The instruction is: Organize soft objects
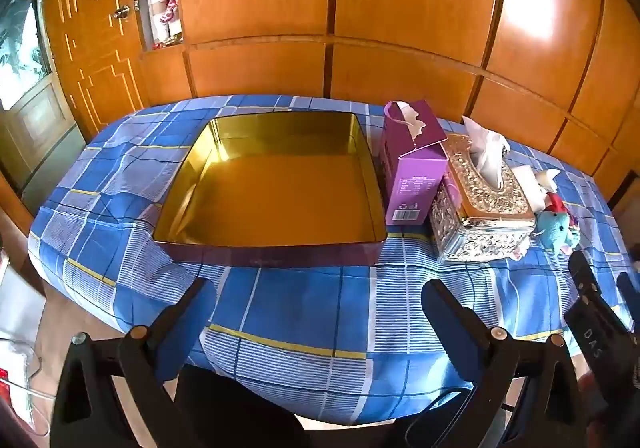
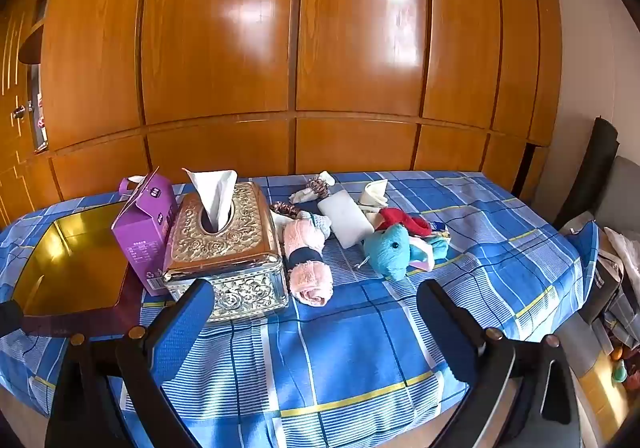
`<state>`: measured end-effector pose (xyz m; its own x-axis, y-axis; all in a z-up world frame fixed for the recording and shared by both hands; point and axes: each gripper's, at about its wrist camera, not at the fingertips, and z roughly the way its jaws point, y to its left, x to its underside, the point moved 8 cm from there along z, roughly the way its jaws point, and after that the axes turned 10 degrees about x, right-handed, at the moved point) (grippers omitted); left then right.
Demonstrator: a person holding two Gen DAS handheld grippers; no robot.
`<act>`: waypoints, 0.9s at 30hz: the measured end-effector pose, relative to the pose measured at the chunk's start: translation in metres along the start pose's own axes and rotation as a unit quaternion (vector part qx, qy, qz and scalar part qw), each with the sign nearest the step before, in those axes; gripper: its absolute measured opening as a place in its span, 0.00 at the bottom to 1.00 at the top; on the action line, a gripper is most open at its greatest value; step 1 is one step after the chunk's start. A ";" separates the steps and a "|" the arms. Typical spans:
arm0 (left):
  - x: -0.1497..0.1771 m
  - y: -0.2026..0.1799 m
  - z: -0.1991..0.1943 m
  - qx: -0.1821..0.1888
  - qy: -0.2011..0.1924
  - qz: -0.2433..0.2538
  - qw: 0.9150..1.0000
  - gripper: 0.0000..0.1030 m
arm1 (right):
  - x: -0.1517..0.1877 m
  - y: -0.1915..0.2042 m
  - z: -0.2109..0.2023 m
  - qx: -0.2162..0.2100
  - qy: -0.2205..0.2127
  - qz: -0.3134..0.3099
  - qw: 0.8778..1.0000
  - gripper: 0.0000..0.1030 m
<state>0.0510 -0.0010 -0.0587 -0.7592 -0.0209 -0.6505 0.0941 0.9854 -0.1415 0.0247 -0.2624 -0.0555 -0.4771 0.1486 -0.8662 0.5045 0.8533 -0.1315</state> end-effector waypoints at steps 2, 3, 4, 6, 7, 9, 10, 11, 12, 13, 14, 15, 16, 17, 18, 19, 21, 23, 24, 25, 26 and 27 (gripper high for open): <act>0.001 -0.004 -0.001 -0.006 -0.010 0.007 1.000 1.00 | 0.000 0.000 0.000 0.002 0.001 0.001 1.000 1.00; 0.000 -0.005 -0.002 -0.004 -0.011 0.006 1.000 1.00 | 0.000 0.000 0.001 0.002 0.001 0.001 1.000 1.00; 0.000 -0.006 -0.003 -0.007 -0.014 0.008 1.000 1.00 | 0.000 0.000 0.001 0.002 0.002 0.002 1.000 1.00; 0.000 -0.005 -0.004 0.002 -0.015 0.009 1.000 1.00 | -0.001 0.001 0.004 0.003 0.004 0.002 1.000 1.00; 0.000 -0.005 -0.005 0.001 -0.019 0.012 1.000 1.00 | -0.001 0.001 0.004 0.002 0.004 0.002 1.000 1.00; -0.001 -0.003 -0.006 0.000 -0.024 0.018 1.000 1.00 | -0.002 0.001 0.004 0.001 0.006 0.000 1.000 1.00; -0.002 -0.003 -0.007 0.000 -0.025 0.021 0.999 1.00 | -0.002 0.001 0.004 0.001 0.004 0.000 1.000 1.00; -0.002 -0.003 -0.007 0.000 -0.025 0.023 0.999 1.00 | -0.002 0.001 0.003 0.002 0.003 0.001 1.000 1.00; -0.002 -0.003 -0.008 -0.001 -0.026 0.024 0.999 1.00 | -0.001 0.000 0.001 0.002 0.000 0.001 1.000 1.00; -0.003 -0.003 -0.008 -0.001 -0.027 0.025 0.999 1.00 | 0.000 0.000 0.001 0.002 0.000 0.001 1.000 1.00; -0.003 -0.004 -0.008 -0.002 -0.027 0.026 0.999 1.00 | 0.001 0.000 0.001 0.002 0.000 0.000 1.000 1.00; -0.003 -0.004 -0.008 -0.002 -0.027 0.026 0.999 1.00 | 0.001 0.000 0.001 0.001 0.000 0.000 1.000 1.00; -0.003 -0.004 -0.008 -0.002 -0.026 0.027 0.999 1.00 | 0.001 0.000 0.001 0.001 0.001 0.000 1.000 1.00; -0.003 -0.004 -0.008 -0.002 -0.025 0.028 0.999 1.00 | 0.001 0.000 0.001 0.001 0.001 0.001 1.000 1.00; -0.002 -0.004 -0.008 -0.002 -0.025 0.028 0.999 1.00 | 0.001 0.000 0.001 0.001 0.001 0.001 1.000 1.00; -0.002 -0.004 -0.008 -0.002 -0.025 0.029 0.999 1.00 | 0.001 0.001 0.001 0.001 0.001 0.000 1.000 1.00; -0.001 -0.004 -0.007 -0.004 -0.025 0.030 0.999 1.00 | 0.001 0.000 0.001 0.001 0.001 0.000 1.000 1.00; -0.001 -0.004 -0.007 -0.006 -0.025 0.033 0.999 1.00 | 0.001 0.000 0.001 0.001 0.001 0.000 1.000 1.00; -0.001 -0.004 -0.007 -0.005 -0.025 0.033 0.999 1.00 | 0.001 0.000 0.001 0.000 0.002 0.000 1.000 1.00; -0.001 -0.005 -0.007 -0.005 -0.025 0.033 0.999 1.00 | 0.001 0.000 0.002 0.000 0.003 0.000 1.000 1.00; -0.001 -0.005 -0.007 -0.005 -0.025 0.034 0.999 1.00 | 0.001 0.001 0.002 0.000 0.003 0.000 1.000 1.00; -0.001 -0.004 -0.007 -0.005 -0.024 0.034 0.999 1.00 | 0.001 0.001 0.002 0.000 0.003 0.000 1.000 1.00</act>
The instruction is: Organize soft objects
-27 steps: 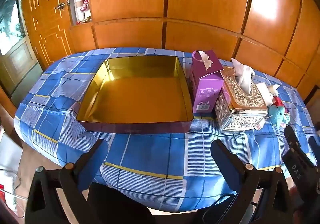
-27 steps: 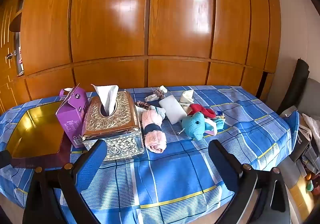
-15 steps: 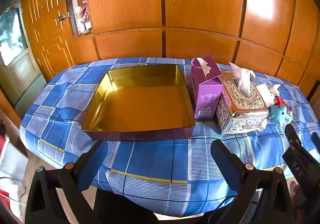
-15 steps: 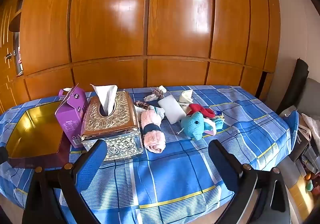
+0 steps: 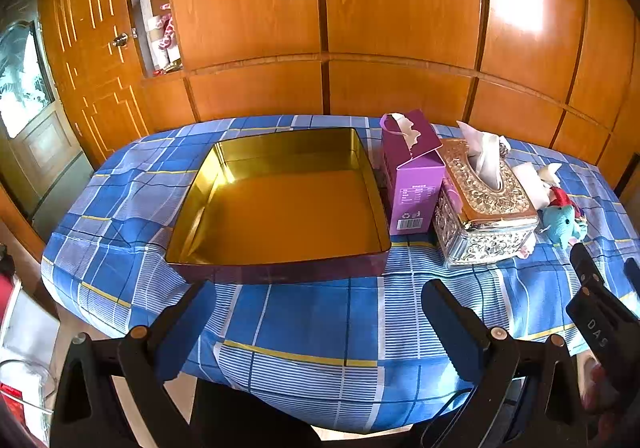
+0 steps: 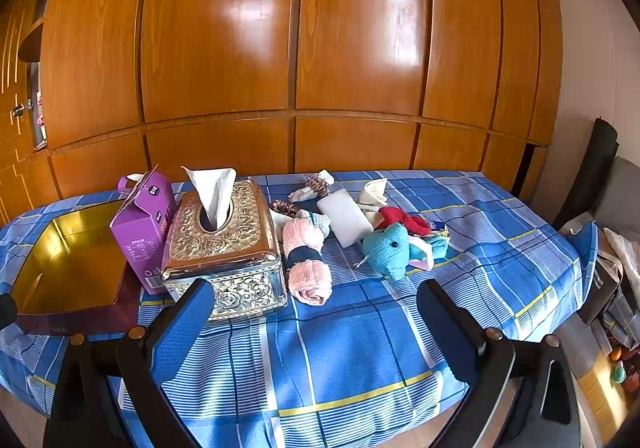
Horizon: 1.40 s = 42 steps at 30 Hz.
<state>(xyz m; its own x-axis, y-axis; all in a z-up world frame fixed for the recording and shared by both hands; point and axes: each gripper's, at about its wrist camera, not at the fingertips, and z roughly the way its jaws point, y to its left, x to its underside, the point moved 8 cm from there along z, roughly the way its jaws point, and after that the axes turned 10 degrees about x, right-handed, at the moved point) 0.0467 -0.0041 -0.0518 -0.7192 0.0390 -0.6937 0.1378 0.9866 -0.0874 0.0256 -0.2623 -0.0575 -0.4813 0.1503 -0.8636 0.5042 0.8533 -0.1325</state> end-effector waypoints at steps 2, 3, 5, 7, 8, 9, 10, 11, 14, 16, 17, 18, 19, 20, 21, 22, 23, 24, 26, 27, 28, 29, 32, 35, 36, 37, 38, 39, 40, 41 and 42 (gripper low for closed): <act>0.000 0.000 0.000 -0.001 0.000 0.001 1.000 1.00 | 0.000 0.000 0.000 0.001 0.000 0.000 1.000 1.00; 0.000 0.000 0.001 -0.001 0.001 0.002 1.000 1.00 | 0.000 0.000 0.000 0.001 0.000 0.001 1.000 1.00; 0.000 0.001 0.001 -0.001 0.002 0.002 1.000 1.00 | 0.000 0.000 0.000 0.000 0.000 0.000 1.000 1.00; 0.001 0.001 0.001 -0.001 0.003 0.003 1.000 1.00 | 0.000 0.000 0.000 0.000 0.000 0.000 1.000 1.00; 0.001 0.000 0.001 -0.002 0.003 0.004 1.000 1.00 | 0.000 0.001 0.000 0.000 0.000 0.000 1.000 1.00; 0.001 0.000 0.002 -0.002 0.003 0.004 1.000 1.00 | 0.000 0.001 0.000 -0.001 0.000 -0.001 1.000 1.00; 0.001 0.001 0.002 -0.002 0.003 0.005 1.000 1.00 | 0.001 0.001 0.000 0.000 0.000 -0.002 1.000 1.00; 0.001 0.001 0.002 -0.002 0.003 0.005 1.000 1.00 | 0.001 0.001 0.000 0.000 0.000 -0.003 1.000 1.00; 0.002 0.000 0.003 -0.003 0.004 0.006 1.000 1.00 | 0.002 0.000 0.002 0.000 0.003 -0.003 1.000 1.00; 0.002 0.000 0.003 -0.004 0.004 0.007 1.000 1.00 | 0.002 0.001 0.002 -0.001 0.005 -0.003 1.000 1.00; 0.002 0.000 0.003 -0.004 0.005 0.008 1.000 1.00 | 0.002 0.000 0.003 -0.001 0.004 -0.003 1.000 1.00; 0.002 0.000 0.004 -0.004 0.005 0.008 1.000 1.00 | 0.002 0.000 0.002 0.000 0.003 -0.003 1.000 1.00; 0.002 0.000 0.004 -0.004 0.005 0.008 1.000 1.00 | 0.002 0.001 0.002 0.000 0.002 -0.004 1.000 1.00; 0.002 0.000 0.004 -0.004 0.005 0.008 1.000 1.00 | 0.002 0.001 0.002 -0.001 0.002 -0.004 1.000 1.00; 0.002 0.000 0.004 -0.005 0.006 0.008 1.000 1.00 | 0.002 0.001 0.002 -0.001 0.003 -0.005 1.000 1.00; 0.002 0.001 0.004 -0.005 0.007 0.008 1.000 1.00 | 0.002 0.001 0.002 0.000 0.003 -0.006 1.000 1.00; 0.002 0.001 0.005 -0.005 0.007 0.008 1.000 1.00 | 0.002 0.001 0.002 0.000 0.003 -0.006 1.000 1.00; 0.002 0.001 0.005 -0.005 0.008 0.008 1.000 1.00 | 0.002 0.002 0.002 -0.001 0.003 -0.006 1.000 1.00; 0.003 0.001 0.006 -0.006 0.010 0.008 1.000 1.00 | 0.003 0.002 0.003 0.000 0.004 -0.007 1.000 1.00; 0.003 0.001 0.007 -0.006 0.010 0.008 1.000 1.00 | 0.003 0.002 0.003 0.000 0.004 -0.007 1.000 1.00; 0.003 0.001 0.007 -0.006 0.011 0.008 1.000 1.00 | 0.003 0.002 0.003 -0.001 0.005 -0.007 1.000 1.00; 0.004 0.001 0.007 -0.007 0.011 0.009 1.000 1.00 | 0.003 0.002 0.003 -0.001 0.005 -0.008 1.000 1.00; 0.003 0.001 0.007 -0.007 0.012 0.010 1.000 1.00 | 0.004 0.002 0.004 -0.001 0.008 -0.009 1.000 1.00; 0.004 0.002 0.008 -0.009 0.014 0.010 1.000 1.00 | 0.004 0.002 0.004 -0.001 0.008 -0.009 1.000 1.00; 0.004 0.002 0.009 -0.009 0.016 0.009 1.000 1.00 | 0.005 0.002 0.004 -0.001 0.008 -0.010 1.000 1.00; 0.004 0.002 0.010 -0.009 0.018 0.009 1.000 1.00 | 0.005 0.003 0.004 0.000 0.008 -0.010 1.000 1.00; 0.005 0.002 0.010 -0.009 0.018 0.009 1.000 1.00 | 0.005 0.003 0.004 0.000 0.009 -0.010 1.000 1.00; 0.005 0.002 0.011 -0.011 0.020 0.009 1.000 1.00 | 0.005 0.003 0.005 -0.001 0.009 -0.010 1.000 1.00; 0.005 0.003 0.011 -0.012 0.020 0.010 1.000 1.00 | 0.005 0.003 0.005 -0.001 0.009 -0.010 1.000 1.00; 0.005 0.003 0.011 -0.012 0.020 0.010 1.000 1.00 | 0.005 0.003 0.005 -0.001 0.009 -0.010 1.000 1.00; 0.005 0.003 0.012 -0.012 0.022 0.011 1.000 1.00 | 0.005 0.003 0.005 -0.001 0.009 -0.010 1.000 1.00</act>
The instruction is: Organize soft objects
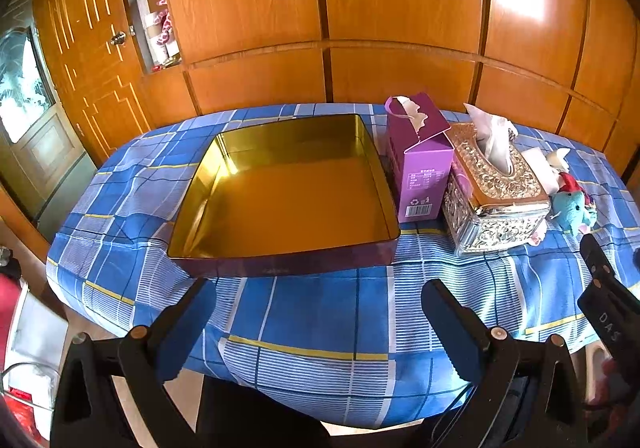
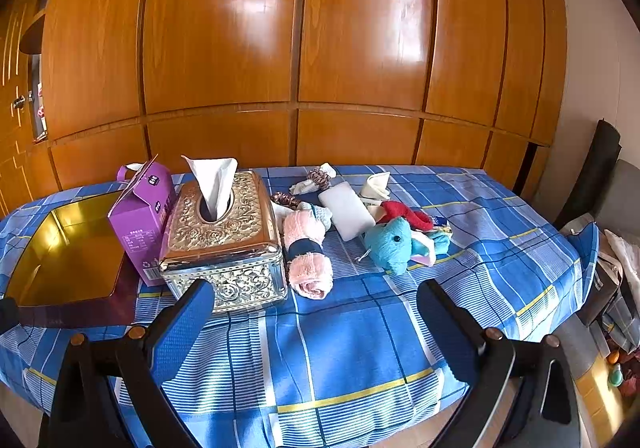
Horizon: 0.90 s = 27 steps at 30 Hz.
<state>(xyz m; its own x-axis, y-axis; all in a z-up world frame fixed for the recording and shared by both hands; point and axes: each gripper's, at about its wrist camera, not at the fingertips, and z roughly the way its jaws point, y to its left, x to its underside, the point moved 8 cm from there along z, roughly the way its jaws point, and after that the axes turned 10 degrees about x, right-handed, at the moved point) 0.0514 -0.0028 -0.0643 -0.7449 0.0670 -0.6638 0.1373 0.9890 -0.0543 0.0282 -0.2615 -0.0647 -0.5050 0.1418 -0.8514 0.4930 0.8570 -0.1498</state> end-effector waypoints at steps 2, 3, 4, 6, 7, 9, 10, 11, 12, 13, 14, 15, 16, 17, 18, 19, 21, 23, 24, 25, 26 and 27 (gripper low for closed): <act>0.000 0.000 0.001 -0.002 0.001 0.002 1.000 1.00 | 0.000 0.000 0.000 -0.001 0.001 -0.001 1.000 1.00; 0.000 0.000 0.001 -0.003 0.000 0.002 1.000 1.00 | 0.000 0.000 0.001 -0.001 0.001 -0.001 1.000 1.00; -0.001 0.000 0.002 -0.005 -0.001 0.003 1.000 1.00 | 0.000 0.000 0.001 -0.001 0.001 -0.001 1.000 1.00; -0.001 0.000 0.003 -0.006 -0.001 0.003 1.000 1.00 | 0.000 0.000 0.001 -0.001 0.000 -0.001 1.000 1.00; -0.001 0.000 0.004 -0.006 0.000 0.004 1.000 1.00 | 0.001 0.000 0.001 -0.001 0.000 -0.001 1.000 1.00; 0.000 0.001 0.006 -0.007 0.003 0.005 1.000 1.00 | 0.000 0.000 0.002 -0.001 -0.001 0.000 1.000 1.00; 0.000 0.001 0.007 -0.007 0.004 0.004 1.000 1.00 | 0.000 0.000 0.002 -0.002 -0.001 0.000 1.000 1.00; 0.000 0.002 0.007 -0.007 0.005 0.003 1.000 1.00 | 0.001 0.000 0.002 -0.002 -0.001 0.001 1.000 1.00; 0.000 0.002 0.008 -0.007 0.006 0.003 1.000 1.00 | 0.000 0.000 0.002 -0.002 -0.001 0.001 1.000 1.00; 0.000 0.002 0.009 -0.006 0.006 0.002 1.000 1.00 | 0.000 0.000 0.002 -0.003 -0.001 0.001 1.000 1.00; 0.000 0.002 0.009 -0.006 0.006 0.002 1.000 1.00 | 0.000 0.001 0.003 -0.003 -0.001 0.001 1.000 1.00; 0.000 0.001 0.010 -0.005 0.007 0.003 1.000 1.00 | 0.000 0.000 0.003 -0.002 -0.001 0.001 1.000 1.00; 0.000 -0.001 0.012 0.000 0.009 0.005 1.000 1.00 | 0.000 0.000 0.002 -0.003 -0.002 0.002 1.000 1.00; -0.001 -0.002 0.013 0.003 0.010 0.006 1.000 1.00 | -0.001 0.000 0.003 -0.004 -0.003 0.005 1.000 1.00; -0.001 -0.004 0.014 0.009 0.012 0.009 1.000 1.00 | -0.002 -0.002 0.003 -0.004 -0.004 0.008 1.000 1.00; -0.002 -0.008 0.017 0.015 0.015 0.014 1.000 1.00 | -0.003 -0.004 0.003 -0.002 -0.005 0.010 1.000 1.00; -0.002 -0.016 0.020 0.022 0.019 0.027 0.999 1.00 | -0.004 -0.007 0.004 0.005 -0.007 0.015 1.000 1.00; -0.003 -0.022 0.023 0.024 0.020 0.042 0.999 1.00 | -0.005 -0.011 0.006 0.009 -0.005 0.018 1.000 1.00; -0.004 -0.026 0.024 0.025 0.020 0.049 0.998 1.00 | -0.005 -0.012 0.008 0.010 -0.004 0.019 1.000 1.00; -0.004 -0.030 0.026 0.026 0.019 0.056 0.998 1.00 | -0.005 -0.013 0.009 0.012 -0.003 0.019 1.000 1.00; -0.005 -0.032 0.027 0.028 0.019 0.060 0.998 1.00 | -0.005 -0.014 0.010 0.015 -0.002 0.017 1.000 1.00; -0.006 -0.035 0.028 0.031 0.018 0.066 0.997 1.00 | -0.004 -0.015 0.011 0.017 -0.001 0.017 1.000 1.00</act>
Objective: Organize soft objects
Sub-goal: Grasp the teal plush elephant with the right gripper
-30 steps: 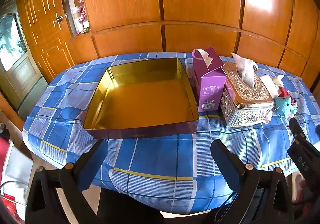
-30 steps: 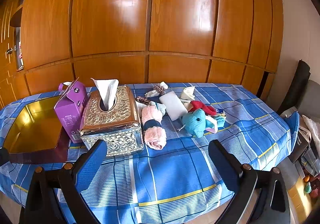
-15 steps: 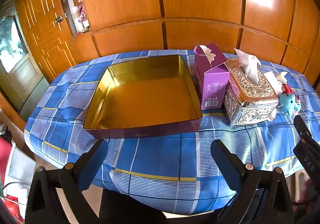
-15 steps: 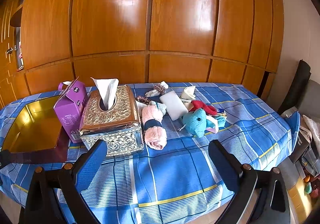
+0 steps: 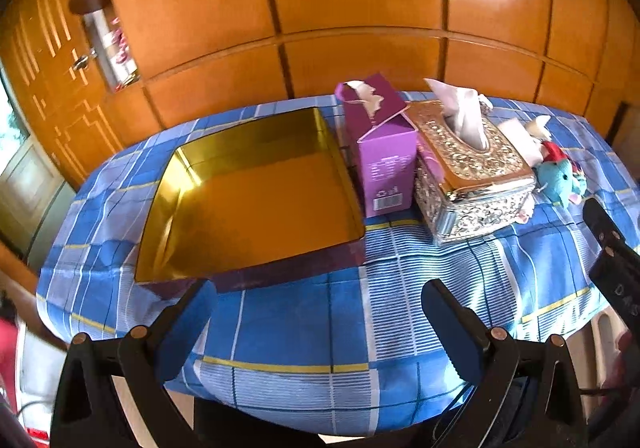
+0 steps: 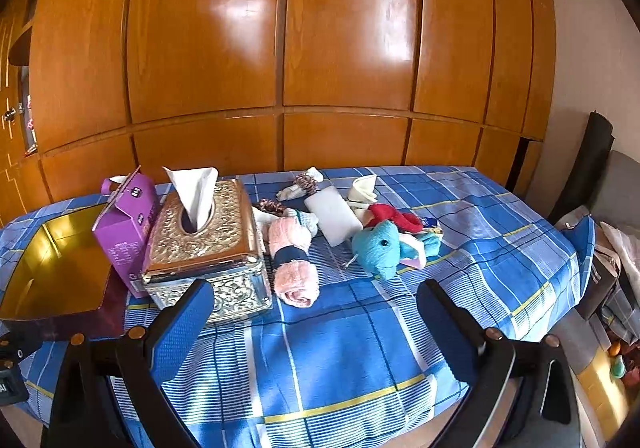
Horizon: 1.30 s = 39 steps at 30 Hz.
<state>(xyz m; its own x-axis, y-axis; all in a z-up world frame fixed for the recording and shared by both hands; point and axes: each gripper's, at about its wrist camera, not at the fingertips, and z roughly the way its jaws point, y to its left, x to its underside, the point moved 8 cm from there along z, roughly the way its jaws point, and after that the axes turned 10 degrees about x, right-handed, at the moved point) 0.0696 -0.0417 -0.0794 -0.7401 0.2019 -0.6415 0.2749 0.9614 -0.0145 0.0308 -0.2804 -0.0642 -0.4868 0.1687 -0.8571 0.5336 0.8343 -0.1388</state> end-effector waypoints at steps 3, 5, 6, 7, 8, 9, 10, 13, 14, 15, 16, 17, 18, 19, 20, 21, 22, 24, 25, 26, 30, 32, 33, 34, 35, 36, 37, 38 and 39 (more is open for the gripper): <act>-0.004 -0.005 0.004 0.009 -0.002 0.009 1.000 1.00 | 0.000 -0.003 0.006 0.001 0.009 0.001 1.000 1.00; -0.006 -0.012 0.009 0.042 -0.003 0.016 0.999 1.00 | 0.000 -0.005 0.014 -0.009 0.023 0.001 1.000 1.00; -0.006 -0.015 0.012 0.063 0.000 0.015 0.998 1.00 | 0.000 -0.009 0.021 -0.010 0.032 0.000 0.999 1.00; -0.006 -0.018 0.015 0.085 0.004 0.011 0.996 1.00 | -0.001 -0.012 0.026 -0.010 0.035 0.000 0.999 1.00; -0.005 -0.020 0.017 0.100 0.006 0.008 0.995 1.00 | -0.002 -0.017 0.033 -0.010 0.040 -0.001 0.999 0.99; -0.004 -0.024 0.021 0.121 0.011 0.002 0.993 1.00 | -0.002 -0.024 0.042 -0.008 0.047 -0.001 0.999 0.96; -0.002 -0.029 0.027 0.142 0.021 -0.003 0.990 1.00 | -0.001 -0.029 0.049 -0.005 0.054 0.000 0.999 0.94; 0.006 -0.044 0.043 0.179 0.062 -0.010 0.982 1.00 | 0.004 -0.048 0.082 0.000 0.084 0.004 0.996 0.82; 0.009 -0.050 0.046 0.189 0.072 -0.010 0.979 1.00 | 0.006 -0.053 0.095 0.004 0.094 0.001 0.996 0.77; 0.011 -0.055 0.049 0.199 0.082 -0.008 0.977 1.00 | 0.007 -0.057 0.106 0.006 0.099 -0.003 0.995 0.72; 0.013 -0.062 0.052 0.206 0.091 -0.005 0.974 1.00 | 0.008 -0.060 0.116 0.006 0.103 -0.007 0.995 0.70; 0.014 -0.067 0.052 0.211 0.095 -0.001 0.973 1.00 | 0.008 -0.062 0.130 0.003 0.107 -0.012 0.994 0.65; 0.014 -0.073 0.053 0.217 0.098 0.007 0.971 1.00 | 0.007 -0.063 0.141 0.001 0.109 -0.016 0.994 0.61; 0.014 -0.082 0.052 0.223 0.099 0.022 0.970 1.00 | 0.006 -0.064 0.148 0.000 0.108 -0.019 0.994 0.59; 0.013 -0.087 0.052 0.224 0.098 0.030 0.969 1.00 | 0.004 -0.064 0.158 -0.002 0.105 -0.025 0.994 0.58; 0.012 -0.091 0.053 0.223 0.099 0.041 0.969 1.00 | 0.001 -0.062 0.166 -0.006 0.103 -0.032 0.994 0.58; 0.011 -0.097 0.053 0.221 0.097 0.053 0.969 1.00 | -0.001 -0.060 0.172 -0.012 0.102 -0.037 0.994 0.58; 0.007 -0.106 0.053 0.216 0.094 0.072 0.969 1.00 | -0.007 -0.054 0.188 -0.028 0.092 -0.044 0.994 0.58; 0.005 -0.110 0.053 0.214 0.093 0.076 0.969 1.00 | -0.008 -0.054 0.194 -0.024 0.092 -0.047 0.994 0.58; 0.004 -0.111 0.054 0.215 0.092 0.078 0.969 1.00 | -0.009 -0.054 0.202 -0.014 0.093 -0.050 0.994 0.58; -0.005 -0.109 0.056 0.215 0.090 0.062 0.970 1.00 | -0.007 -0.052 0.229 -0.022 0.105 -0.040 0.993 0.58; -0.009 -0.112 0.060 0.222 0.095 0.052 0.969 1.00 | -0.006 -0.048 0.235 -0.038 0.104 -0.045 0.993 0.58; -0.011 -0.114 0.060 0.225 0.097 0.048 0.968 1.00 | -0.007 -0.047 0.236 -0.039 0.101 -0.050 0.993 0.57; -0.014 -0.118 0.061 0.230 0.097 0.046 0.967 1.00 | -0.007 -0.046 0.235 -0.042 0.096 -0.056 0.993 0.54; -0.016 -0.121 0.062 0.232 0.098 0.046 0.967 1.00 | -0.006 -0.044 0.233 -0.053 0.094 -0.057 0.993 0.45; -0.018 -0.124 0.063 0.235 0.099 0.046 0.966 1.00 | -0.006 -0.044 0.233 -0.058 0.095 -0.055 0.992 0.44; -0.021 -0.129 0.064 0.237 0.100 0.048 0.965 1.00 | -0.005 -0.045 0.233 -0.059 0.095 -0.053 0.992 0.42; -0.022 -0.132 0.065 0.238 0.099 0.049 0.965 1.00 | -0.004 -0.047 0.231 -0.062 0.094 -0.052 0.992 0.40; -0.025 -0.136 0.066 0.238 0.099 0.051 0.965 1.00 | -0.002 -0.048 0.228 -0.066 0.092 -0.053 0.992 0.38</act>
<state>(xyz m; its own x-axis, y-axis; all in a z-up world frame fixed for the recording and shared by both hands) 0.0909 -0.1898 -0.1122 -0.7838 0.3682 -0.5001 0.5688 0.7489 -0.3401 0.1644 -0.4402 -0.1688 -0.6598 0.1590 -0.7344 0.3833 0.9119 -0.1469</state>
